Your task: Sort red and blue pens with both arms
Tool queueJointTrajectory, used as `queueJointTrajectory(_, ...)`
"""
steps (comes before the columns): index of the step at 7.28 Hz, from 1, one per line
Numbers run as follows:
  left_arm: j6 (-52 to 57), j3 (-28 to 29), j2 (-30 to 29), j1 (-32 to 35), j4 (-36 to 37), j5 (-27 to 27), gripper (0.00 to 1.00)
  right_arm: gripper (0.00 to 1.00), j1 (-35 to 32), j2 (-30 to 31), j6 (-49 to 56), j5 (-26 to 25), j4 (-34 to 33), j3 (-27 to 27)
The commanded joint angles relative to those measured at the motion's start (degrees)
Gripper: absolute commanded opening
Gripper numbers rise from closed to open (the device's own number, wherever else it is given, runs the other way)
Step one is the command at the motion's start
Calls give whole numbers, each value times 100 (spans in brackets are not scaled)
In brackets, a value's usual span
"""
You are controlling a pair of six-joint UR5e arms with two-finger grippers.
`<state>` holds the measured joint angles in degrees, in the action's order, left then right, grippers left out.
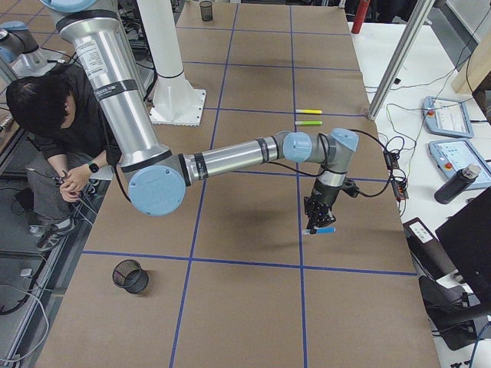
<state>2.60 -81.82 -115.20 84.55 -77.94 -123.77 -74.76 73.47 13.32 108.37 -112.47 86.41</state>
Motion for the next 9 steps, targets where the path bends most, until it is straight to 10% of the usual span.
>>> queueJointTrajectory(1,56,-507,749,236,323,2,0,0,-423,936,327,402,-643,619)
queueJointTrajectory(4,65,-1459,1606,273,393,-42,0,0,-1197,2248,1099,808,-2219,1849)
queueJointTrajectory(6,48,-1697,1676,264,420,-51,0,0,-1470,2260,1690,993,-3925,1958)
queueJointTrajectory(9,30,-1864,1668,246,429,-234,0,0,-1550,2645,1894,1098,-4791,1800)
